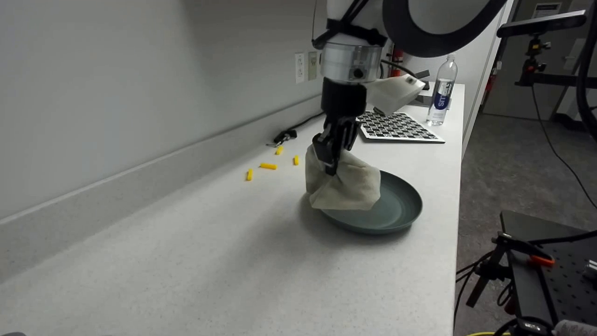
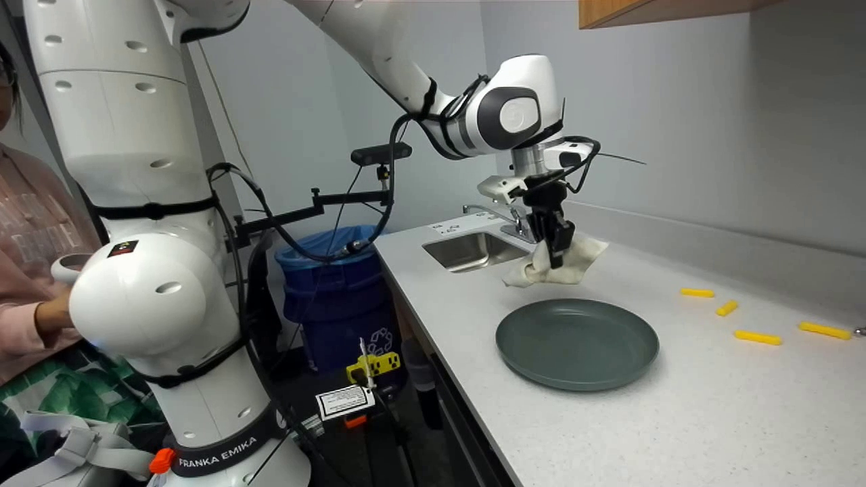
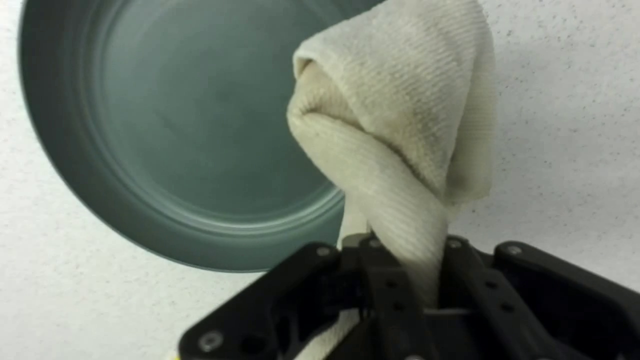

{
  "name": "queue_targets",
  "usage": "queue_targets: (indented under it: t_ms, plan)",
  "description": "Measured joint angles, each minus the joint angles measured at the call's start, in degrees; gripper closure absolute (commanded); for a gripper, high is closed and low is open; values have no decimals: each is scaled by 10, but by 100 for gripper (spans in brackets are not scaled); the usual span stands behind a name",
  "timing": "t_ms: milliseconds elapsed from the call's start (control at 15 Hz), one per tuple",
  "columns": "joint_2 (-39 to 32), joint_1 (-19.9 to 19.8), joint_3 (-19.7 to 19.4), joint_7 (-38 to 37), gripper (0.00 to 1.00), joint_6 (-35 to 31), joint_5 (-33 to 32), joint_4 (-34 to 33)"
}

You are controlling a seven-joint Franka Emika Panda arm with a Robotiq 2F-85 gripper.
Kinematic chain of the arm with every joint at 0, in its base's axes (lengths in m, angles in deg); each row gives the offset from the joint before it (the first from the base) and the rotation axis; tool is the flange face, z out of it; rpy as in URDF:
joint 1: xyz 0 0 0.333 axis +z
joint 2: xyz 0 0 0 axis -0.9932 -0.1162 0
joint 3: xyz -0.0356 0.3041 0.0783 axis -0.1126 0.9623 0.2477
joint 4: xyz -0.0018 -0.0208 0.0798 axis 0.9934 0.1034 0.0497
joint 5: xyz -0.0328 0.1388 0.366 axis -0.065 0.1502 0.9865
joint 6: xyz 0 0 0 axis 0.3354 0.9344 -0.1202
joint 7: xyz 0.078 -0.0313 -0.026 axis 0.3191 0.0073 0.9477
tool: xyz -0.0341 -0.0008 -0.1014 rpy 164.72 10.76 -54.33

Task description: Use the white towel to wipe the plate

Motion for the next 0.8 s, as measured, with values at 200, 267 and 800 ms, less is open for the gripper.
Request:
queue_targets:
  t_ms: [200,267,800]
  plan:
    - [6,-25,-12,1,97,-18,0,12]
    - [6,-33,-17,1,97,-26,0,15]
    - [-28,-67,-44,-4,97,-58,0,29]
